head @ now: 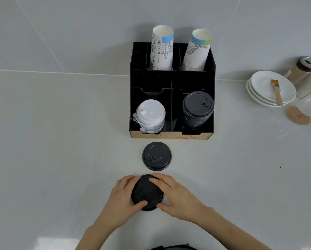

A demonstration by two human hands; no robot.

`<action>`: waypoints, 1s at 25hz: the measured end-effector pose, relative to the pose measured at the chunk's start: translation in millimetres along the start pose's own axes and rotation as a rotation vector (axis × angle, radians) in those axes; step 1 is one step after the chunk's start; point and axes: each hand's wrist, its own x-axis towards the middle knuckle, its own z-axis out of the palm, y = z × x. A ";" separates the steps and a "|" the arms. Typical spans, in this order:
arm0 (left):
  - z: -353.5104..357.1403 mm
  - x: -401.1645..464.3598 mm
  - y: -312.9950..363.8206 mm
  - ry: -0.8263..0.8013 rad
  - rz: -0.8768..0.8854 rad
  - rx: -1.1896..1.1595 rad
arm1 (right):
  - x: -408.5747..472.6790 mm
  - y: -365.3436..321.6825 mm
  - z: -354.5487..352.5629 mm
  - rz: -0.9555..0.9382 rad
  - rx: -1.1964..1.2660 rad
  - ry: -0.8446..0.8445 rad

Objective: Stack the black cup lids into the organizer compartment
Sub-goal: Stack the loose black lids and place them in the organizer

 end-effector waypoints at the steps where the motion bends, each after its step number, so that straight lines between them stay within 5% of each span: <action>1: -0.2 0.2 0.5 0.007 -0.002 -0.022 | -0.6 0.7 -0.8 0.011 0.016 0.018; 12: -12.7 19.4 25.8 0.178 -0.027 -0.318 | -4.8 -1.8 -17.6 0.227 0.472 0.333; 25: -15.4 52.4 76.1 0.051 0.220 -0.294 | -16.2 21.6 -82.3 0.318 0.575 0.579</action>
